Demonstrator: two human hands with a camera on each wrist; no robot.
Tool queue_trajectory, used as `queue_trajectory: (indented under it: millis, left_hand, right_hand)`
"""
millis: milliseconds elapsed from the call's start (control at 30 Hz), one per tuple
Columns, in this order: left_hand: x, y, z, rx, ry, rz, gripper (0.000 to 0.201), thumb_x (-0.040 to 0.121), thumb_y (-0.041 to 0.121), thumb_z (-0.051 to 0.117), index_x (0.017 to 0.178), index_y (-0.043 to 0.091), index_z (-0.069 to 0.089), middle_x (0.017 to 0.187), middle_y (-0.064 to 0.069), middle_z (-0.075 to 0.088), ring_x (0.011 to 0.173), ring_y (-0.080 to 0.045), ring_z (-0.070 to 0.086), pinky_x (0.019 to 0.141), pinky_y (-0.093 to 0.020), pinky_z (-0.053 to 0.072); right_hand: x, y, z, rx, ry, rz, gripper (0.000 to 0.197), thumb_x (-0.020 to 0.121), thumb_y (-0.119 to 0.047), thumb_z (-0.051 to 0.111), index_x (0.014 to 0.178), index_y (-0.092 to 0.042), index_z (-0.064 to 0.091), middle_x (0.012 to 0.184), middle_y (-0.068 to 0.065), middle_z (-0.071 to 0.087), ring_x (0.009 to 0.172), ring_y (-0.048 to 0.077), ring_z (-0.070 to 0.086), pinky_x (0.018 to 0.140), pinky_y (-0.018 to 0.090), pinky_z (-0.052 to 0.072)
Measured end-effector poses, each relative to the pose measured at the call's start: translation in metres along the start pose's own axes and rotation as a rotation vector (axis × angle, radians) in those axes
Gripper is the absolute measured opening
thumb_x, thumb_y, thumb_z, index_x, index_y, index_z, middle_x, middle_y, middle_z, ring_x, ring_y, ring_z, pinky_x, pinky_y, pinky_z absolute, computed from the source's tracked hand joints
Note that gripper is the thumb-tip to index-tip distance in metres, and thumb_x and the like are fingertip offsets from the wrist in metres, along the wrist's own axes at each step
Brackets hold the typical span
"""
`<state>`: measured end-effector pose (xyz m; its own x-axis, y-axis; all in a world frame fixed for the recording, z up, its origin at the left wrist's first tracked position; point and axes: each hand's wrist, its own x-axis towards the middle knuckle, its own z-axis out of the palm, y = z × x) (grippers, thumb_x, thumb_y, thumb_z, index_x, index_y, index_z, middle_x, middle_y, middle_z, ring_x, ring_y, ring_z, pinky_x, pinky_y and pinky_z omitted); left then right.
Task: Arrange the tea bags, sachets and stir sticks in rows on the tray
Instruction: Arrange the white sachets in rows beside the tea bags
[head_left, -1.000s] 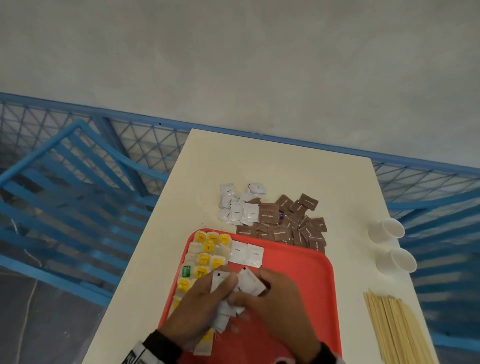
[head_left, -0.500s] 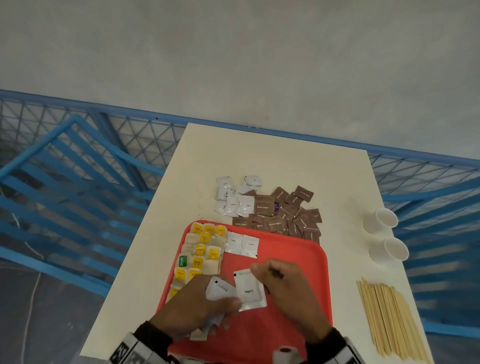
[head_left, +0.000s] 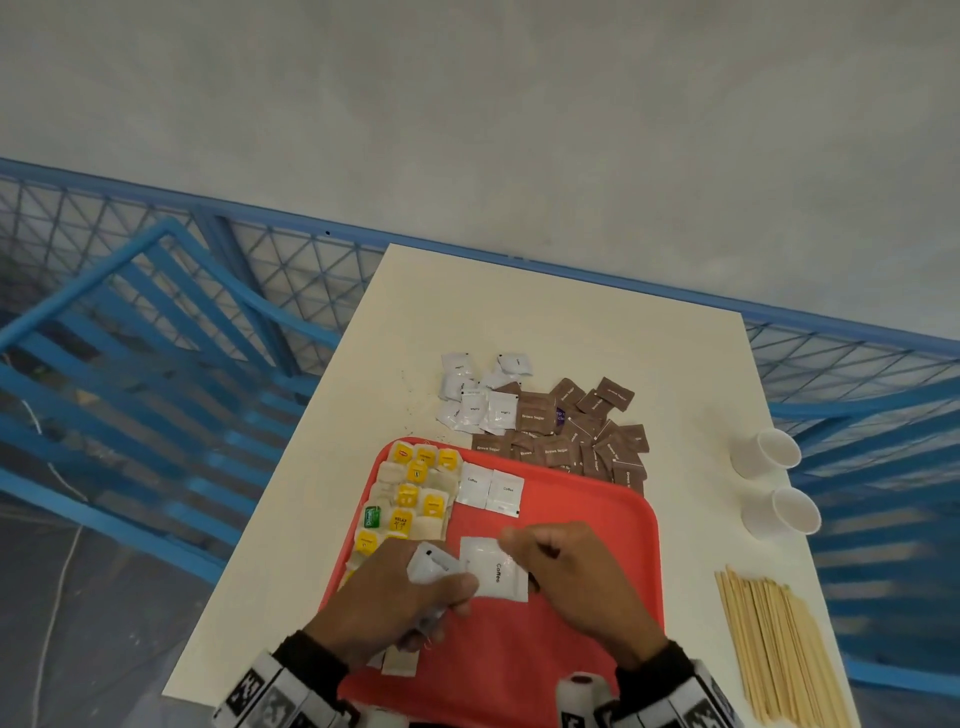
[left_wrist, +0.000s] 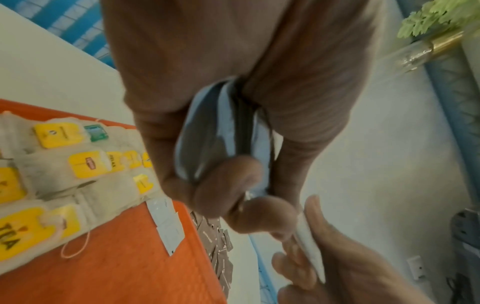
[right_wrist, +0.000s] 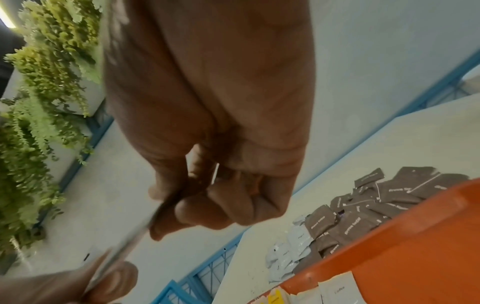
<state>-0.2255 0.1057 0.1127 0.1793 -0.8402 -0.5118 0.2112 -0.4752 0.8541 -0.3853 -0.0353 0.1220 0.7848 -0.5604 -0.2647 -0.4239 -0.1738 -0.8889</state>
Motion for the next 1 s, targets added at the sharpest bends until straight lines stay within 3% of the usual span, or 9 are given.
queue_trajectory:
  millis: [133,200,300,433,567,700,867,933,1000]
  left_hand:
    - [0.002,-0.002,0.0,-0.148,-0.006,0.002,0.023,0.088,0.026,0.072,0.078,0.007,0.067,0.063,-0.007,0.061,0.048,-0.016,0.051,0.045,-0.022,0.036]
    - [0.006,-0.006,-0.002,-0.321,0.052,0.016,0.018,0.085,0.024,0.074,0.081,0.007,0.067,0.074,-0.015,0.062,0.05,-0.018,0.052,0.042,-0.021,0.036]
    - [0.012,-0.016,-0.003,-0.52,0.12,0.025,0.018,0.083,0.02,0.073,0.085,0.005,0.065,0.08,-0.021,0.059,0.052,-0.021,0.05,0.04,-0.021,0.035]
    - [0.015,-0.027,0.001,-0.369,0.121,0.011,0.029,0.085,0.026,0.074,0.086,-0.002,0.066,0.07,-0.022,0.06,0.047,-0.022,0.05,0.04,-0.022,0.038]
    - [0.01,-0.043,-0.013,-0.242,0.183,-0.036,0.031,0.085,0.03,0.077,0.087,0.0,0.069,0.08,-0.018,0.071,0.059,-0.027,0.06,0.046,-0.023,0.04]
    - [-0.002,-0.055,-0.04,-0.236,0.313,-0.118,0.031,0.084,0.022,0.077,0.095,-0.005,0.068,0.078,-0.02,0.073,0.055,-0.025,0.061,0.045,-0.024,0.043]
    - [-0.01,-0.062,-0.068,-0.083,0.318,-0.171,0.02,0.09,0.02,0.07,0.089,0.0,0.072,0.064,-0.008,0.07,0.044,-0.019,0.059,0.039,-0.024,0.042]
    - [-0.009,-0.062,-0.076,-0.004,0.319,-0.147,0.023,0.089,0.029,0.073,0.076,0.01,0.078,0.07,-0.007,0.073,0.055,-0.019,0.065,0.047,-0.027,0.049]
    - [-0.009,-0.064,-0.086,0.082,0.283,-0.132,0.041,0.07,0.059,0.076,0.068,0.018,0.078,0.072,-0.006,0.074,0.061,-0.017,0.067,0.056,-0.024,0.052]
  right_hand:
    - [0.007,-0.01,0.008,0.175,0.149,0.074,0.056,0.096,-0.05,0.047,0.053,-0.014,0.049,0.052,0.0,0.041,0.049,0.01,0.035,0.048,0.024,0.027]
    - [0.009,-0.012,0.011,0.34,0.242,0.148,0.048,0.098,-0.045,0.047,0.069,-0.014,0.069,0.056,-0.001,0.056,0.052,0.009,0.049,0.049,0.02,0.037]
    - [0.006,-0.017,0.024,0.411,0.133,0.203,0.027,0.09,-0.037,0.065,0.094,-0.01,0.07,0.067,0.003,0.065,0.056,0.01,0.055,0.053,0.02,0.043]
    - [0.01,-0.013,0.044,0.522,0.196,0.204,0.01,0.089,-0.014,0.07,0.087,-0.005,0.068,0.057,0.003,0.063,0.047,0.007,0.052,0.047,0.017,0.041]
    - [0.031,0.031,0.04,0.32,0.327,0.336,0.02,0.092,-0.019,0.068,0.076,-0.009,0.065,0.055,-0.001,0.058,0.046,0.005,0.046,0.047,0.017,0.038]
    - [0.063,0.085,0.038,-0.113,0.178,0.455,0.027,0.087,-0.021,0.072,0.066,-0.012,0.057,0.061,-0.003,0.051,0.055,0.007,0.044,0.056,0.023,0.036]
    - [0.096,0.098,0.051,-0.055,0.157,0.461,0.034,0.074,-0.013,0.082,0.081,-0.017,0.049,0.074,0.0,0.058,0.065,0.014,0.051,0.061,0.027,0.042]
    - [0.102,0.097,0.056,-0.078,0.204,0.465,0.038,0.073,-0.013,0.082,0.082,-0.017,0.045,0.077,0.0,0.057,0.067,0.014,0.05,0.06,0.026,0.041]
    - [0.1,0.097,0.06,-0.15,0.258,0.461,0.039,0.075,-0.022,0.081,0.083,-0.019,0.043,0.082,-0.001,0.058,0.073,0.014,0.051,0.061,0.027,0.04]
